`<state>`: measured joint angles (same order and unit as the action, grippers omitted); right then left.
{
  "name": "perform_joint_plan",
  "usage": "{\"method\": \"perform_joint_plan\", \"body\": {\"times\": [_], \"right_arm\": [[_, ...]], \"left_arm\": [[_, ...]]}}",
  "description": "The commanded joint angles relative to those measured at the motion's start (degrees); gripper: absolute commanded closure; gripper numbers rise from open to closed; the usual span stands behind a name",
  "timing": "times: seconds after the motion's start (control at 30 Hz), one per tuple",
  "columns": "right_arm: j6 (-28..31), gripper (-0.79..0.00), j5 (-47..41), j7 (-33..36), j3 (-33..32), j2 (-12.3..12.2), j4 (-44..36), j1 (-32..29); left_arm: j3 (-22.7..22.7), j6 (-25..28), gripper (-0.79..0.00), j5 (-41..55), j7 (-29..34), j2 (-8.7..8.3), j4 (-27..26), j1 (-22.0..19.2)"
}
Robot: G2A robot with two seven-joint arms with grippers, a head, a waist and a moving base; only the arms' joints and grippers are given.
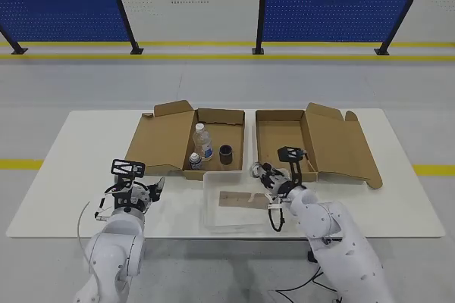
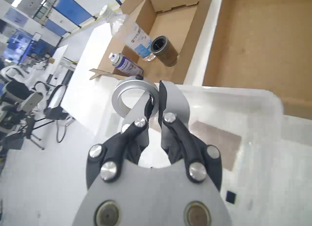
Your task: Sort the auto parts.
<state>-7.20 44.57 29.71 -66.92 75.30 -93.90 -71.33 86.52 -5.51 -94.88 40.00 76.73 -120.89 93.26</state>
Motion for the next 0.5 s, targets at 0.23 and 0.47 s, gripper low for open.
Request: {"method": "perform_joint_plan", "body": {"times": [0.23,0.47], "right_arm": [[-6.0,0.000,16.2,1.9,-0.1,-0.6,-2.5,2.4],[-7.3,0.000,24.4,7.7,-0.2,-0.6,3.7,9.1]], "left_arm": [[0.0,0.0,-0.785,0.0,0.0,0.00,0.0,0.0],[0.0,0.0,-0.785,0.0,0.0,0.00,0.0,0.0]]}}
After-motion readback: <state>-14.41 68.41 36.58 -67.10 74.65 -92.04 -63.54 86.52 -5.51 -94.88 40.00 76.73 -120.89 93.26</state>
